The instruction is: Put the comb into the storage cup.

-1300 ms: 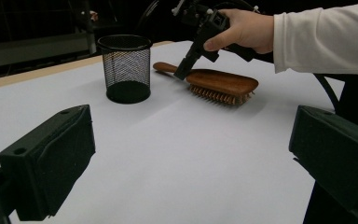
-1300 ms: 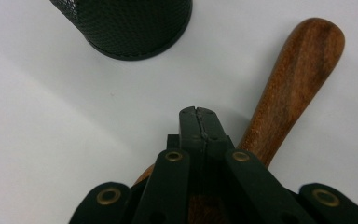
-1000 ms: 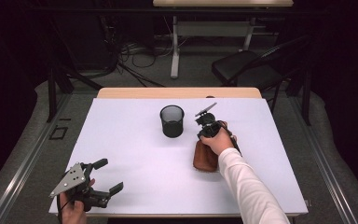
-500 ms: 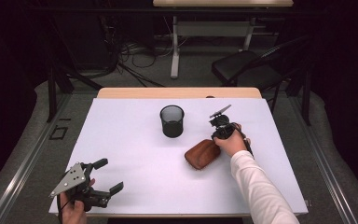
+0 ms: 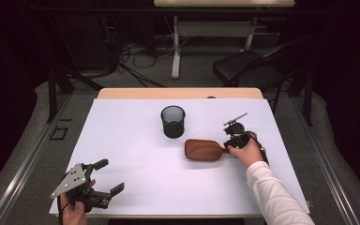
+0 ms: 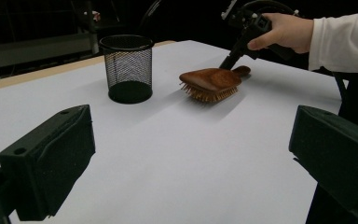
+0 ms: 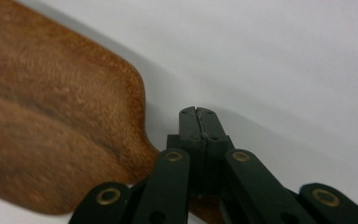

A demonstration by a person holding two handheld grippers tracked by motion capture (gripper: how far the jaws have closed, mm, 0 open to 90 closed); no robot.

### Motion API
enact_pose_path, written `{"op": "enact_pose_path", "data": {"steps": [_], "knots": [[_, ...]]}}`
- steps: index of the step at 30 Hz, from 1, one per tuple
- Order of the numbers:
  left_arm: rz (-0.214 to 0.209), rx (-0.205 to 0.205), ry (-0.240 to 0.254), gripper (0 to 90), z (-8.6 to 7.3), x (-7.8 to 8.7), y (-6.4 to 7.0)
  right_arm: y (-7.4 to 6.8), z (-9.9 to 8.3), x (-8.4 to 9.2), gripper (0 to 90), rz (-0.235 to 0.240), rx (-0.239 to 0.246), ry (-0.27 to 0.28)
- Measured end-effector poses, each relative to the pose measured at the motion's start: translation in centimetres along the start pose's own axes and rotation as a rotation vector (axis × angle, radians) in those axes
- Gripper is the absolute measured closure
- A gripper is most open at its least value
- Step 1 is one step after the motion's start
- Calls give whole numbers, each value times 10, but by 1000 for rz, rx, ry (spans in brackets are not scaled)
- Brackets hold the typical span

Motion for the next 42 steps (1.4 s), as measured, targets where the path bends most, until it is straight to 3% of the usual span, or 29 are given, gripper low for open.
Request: {"op": "enact_pose_path", "data": {"steps": [9,13,16,20,23,29,36,42], "knots": [[1,-1,-5,4,0,0,-1,-5,-29,8,900,37,-22,24],[4,-3,-7,4,0,0,0,-12,-40,13,900,51,-6,20],[6,-4,-9,4,0,0,0,-18,-48,16,900,54,7,39],[10,-6,-5,4,0,0,0,-27,-55,18,900,75,-16,96],[7,-2,-1,4,0,0,-1,-31,-58,21,900,80,-14,96],[7,-5,-7,5,0,-1,0,-44,-66,24,900,98,-38,154],[-1,-1,-8,11,0,-1,-1,-52,-74,22,891,84,-63,200],[1,4,-8,11,0,-1,-1,-49,-78,30,863,47,-82,245]]}}
Point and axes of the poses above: each handheld gripper's, and its own axes: x roughly backward along the jaws, z roughly out of its top, y roughly to its right, the point moved 3 cm from there along -x, roughly forward along the jaws, and after that the axes turned 14 degrees about x, right-handed, at the moved point
